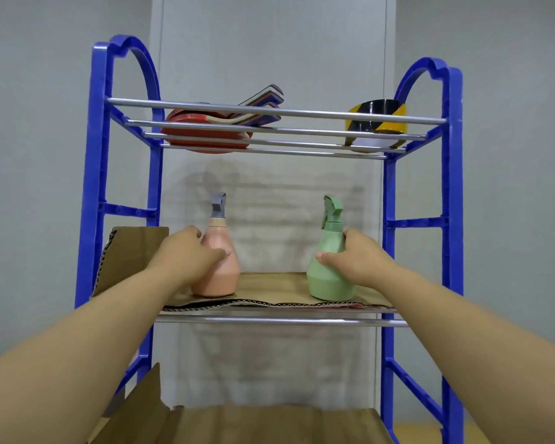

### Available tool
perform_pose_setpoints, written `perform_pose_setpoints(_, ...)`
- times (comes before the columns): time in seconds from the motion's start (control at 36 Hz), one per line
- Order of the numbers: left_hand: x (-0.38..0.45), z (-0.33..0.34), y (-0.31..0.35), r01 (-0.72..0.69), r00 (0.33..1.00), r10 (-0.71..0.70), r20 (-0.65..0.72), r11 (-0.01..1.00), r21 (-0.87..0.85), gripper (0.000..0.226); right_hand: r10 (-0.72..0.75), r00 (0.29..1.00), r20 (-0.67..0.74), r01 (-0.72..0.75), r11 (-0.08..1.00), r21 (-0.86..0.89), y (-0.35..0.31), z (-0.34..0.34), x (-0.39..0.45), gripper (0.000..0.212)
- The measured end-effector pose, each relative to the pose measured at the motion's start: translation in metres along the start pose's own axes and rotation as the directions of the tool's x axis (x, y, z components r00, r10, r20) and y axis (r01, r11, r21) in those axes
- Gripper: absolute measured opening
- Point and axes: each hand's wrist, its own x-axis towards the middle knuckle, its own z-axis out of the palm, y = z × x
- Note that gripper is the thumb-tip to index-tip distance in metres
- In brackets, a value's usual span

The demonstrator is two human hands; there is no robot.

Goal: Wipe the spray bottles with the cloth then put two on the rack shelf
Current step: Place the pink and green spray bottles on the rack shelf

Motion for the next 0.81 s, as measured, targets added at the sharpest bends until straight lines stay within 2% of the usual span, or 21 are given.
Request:
perform_pose_setpoints(0.06, -0.003, -0.004, -0.002, -0.002, 1.0, 0.002, -0.005, 1.0, 0.01, 0.059, -0.01, 1.0, 0.013, 0.011, 1.0, -0.022, -0.003, -0.007, -0.003, 0.031)
perform_pose_setpoints(0.08, -0.005, -0.007, -0.003, -0.005, 1.0, 0.005, -0.009, 1.0, 0.017, 0.06, -0.016, 1.0, 0.013, 0.017, 0.999, -0.03, -0.004, -0.011, -0.006, 0.031)
perform_pose_setpoints(0.17, -0.013, -0.016, -0.005, -0.042, 0.999, 0.044, -0.024, 0.994, 0.102, 0.057, -0.029, 0.998, -0.053, 0.023, 0.994, -0.104, -0.007, -0.021, -0.012, 0.055)
perform_pose_setpoints(0.28, -0.03, -0.028, -0.004, -0.102, 0.994, 0.107, -0.017, 0.976, 0.193, 0.042, -0.098, 0.991, -0.088, 0.082, 0.982, -0.171, -0.009, -0.035, -0.028, 0.053)
perform_pose_setpoints(0.36, -0.047, -0.038, -0.004, -0.159, 0.986, 0.165, -0.008, 0.962, 0.223, 0.03, -0.16, 0.984, -0.075, 0.135, 0.954, -0.268, -0.009, -0.044, -0.045, 0.043)
perform_pose_setpoints(0.47, -0.076, -0.052, -0.008, -0.218, 0.976, 0.217, 0.031, 0.947, 0.235, 0.024, -0.196, 0.98, -0.033, 0.174, 0.924, -0.34, -0.008, -0.052, -0.073, 0.029)
perform_pose_setpoints(0.61, -0.117, -0.064, -0.014, -0.24, 0.971, 0.229, 0.073, 0.949, 0.203, 0.023, -0.209, 0.977, 0.036, 0.208, 0.909, -0.362, -0.002, -0.054, -0.114, 0.027)
perform_pose_setpoints(0.81, -0.181, -0.061, -0.033, -0.26, 0.952, 0.227, 0.205, 0.953, 0.155, 0.022, -0.225, 0.953, 0.202, 0.286, 0.888, -0.359, 0.009, -0.037, -0.176, 0.025)
